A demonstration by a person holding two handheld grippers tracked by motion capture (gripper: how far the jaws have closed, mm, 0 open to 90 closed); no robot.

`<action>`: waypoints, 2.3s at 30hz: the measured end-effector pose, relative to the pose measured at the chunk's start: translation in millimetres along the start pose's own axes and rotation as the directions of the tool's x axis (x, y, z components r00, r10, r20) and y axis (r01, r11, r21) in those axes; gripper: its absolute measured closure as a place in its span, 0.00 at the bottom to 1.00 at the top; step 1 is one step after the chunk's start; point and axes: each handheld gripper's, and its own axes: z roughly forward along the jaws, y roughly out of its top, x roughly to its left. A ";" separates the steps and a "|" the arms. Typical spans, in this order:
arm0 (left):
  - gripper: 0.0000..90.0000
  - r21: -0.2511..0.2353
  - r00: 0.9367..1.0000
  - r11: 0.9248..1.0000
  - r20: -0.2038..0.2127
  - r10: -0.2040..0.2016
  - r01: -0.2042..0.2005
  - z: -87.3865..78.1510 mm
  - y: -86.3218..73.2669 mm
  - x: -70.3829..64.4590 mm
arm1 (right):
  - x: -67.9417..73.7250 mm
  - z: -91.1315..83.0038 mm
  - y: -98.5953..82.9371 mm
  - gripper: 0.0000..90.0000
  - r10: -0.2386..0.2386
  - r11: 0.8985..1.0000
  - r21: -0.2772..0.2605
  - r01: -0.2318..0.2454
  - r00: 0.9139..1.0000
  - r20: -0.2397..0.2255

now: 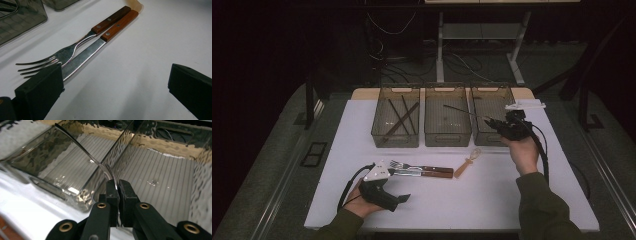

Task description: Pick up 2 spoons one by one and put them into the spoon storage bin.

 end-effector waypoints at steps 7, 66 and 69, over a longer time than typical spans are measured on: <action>0.00 -0.002 1.000 1.000 0.006 0.006 -0.006 0.0 0.8 -0.7 | 15.4 28.6 21.9 0.97 -0.039 0.999 0.037 0.037 0.998 0.049; 0.00 0.005 1.000 1.000 0.007 0.008 -0.008 1.0 0.4 -0.8 | 21.7 10.9 -14.9 0.81 -0.150 0.987 0.025 0.161 0.957 -0.247; 0.00 0.005 1.000 1.000 0.006 0.004 -0.004 1.1 0.1 -0.8 | 22.4 11.3 -23.0 0.82 -0.163 0.983 0.045 0.180 0.954 -0.253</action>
